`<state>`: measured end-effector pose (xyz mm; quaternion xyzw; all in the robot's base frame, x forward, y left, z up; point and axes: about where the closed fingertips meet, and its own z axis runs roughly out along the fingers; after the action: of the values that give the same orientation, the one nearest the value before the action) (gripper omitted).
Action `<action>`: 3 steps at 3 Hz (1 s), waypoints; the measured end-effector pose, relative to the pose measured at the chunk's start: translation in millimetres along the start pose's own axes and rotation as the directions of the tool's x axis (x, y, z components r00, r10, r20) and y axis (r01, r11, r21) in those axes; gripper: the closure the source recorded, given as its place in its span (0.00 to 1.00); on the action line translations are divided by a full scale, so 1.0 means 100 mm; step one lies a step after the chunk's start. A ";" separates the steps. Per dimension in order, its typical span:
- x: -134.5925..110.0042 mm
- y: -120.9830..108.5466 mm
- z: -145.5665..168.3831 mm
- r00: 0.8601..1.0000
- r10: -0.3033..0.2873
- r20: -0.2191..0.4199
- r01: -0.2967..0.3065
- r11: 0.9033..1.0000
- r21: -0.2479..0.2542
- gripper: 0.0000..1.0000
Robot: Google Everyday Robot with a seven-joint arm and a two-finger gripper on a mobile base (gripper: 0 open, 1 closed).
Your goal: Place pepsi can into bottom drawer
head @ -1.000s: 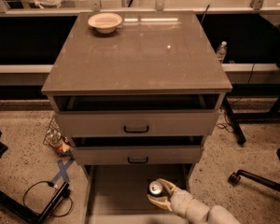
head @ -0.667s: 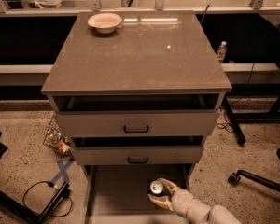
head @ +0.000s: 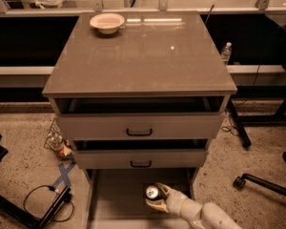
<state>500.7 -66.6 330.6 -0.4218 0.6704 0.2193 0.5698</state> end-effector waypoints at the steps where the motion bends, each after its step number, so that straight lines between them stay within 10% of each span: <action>1: 0.21 -0.05 0.19 0.996 -0.074 -0.052 0.072 0.996 -0.050 1.00; 3: 0.82 -0.10 0.47 0.997 0.046 -0.054 -0.053 0.991 -0.122 1.00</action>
Offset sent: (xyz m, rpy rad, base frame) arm 0.0507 -0.0039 -0.1024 -0.0563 0.1007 0.1123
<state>536.7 -61.7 242.3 -0.4449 0.6802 0.2636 0.5196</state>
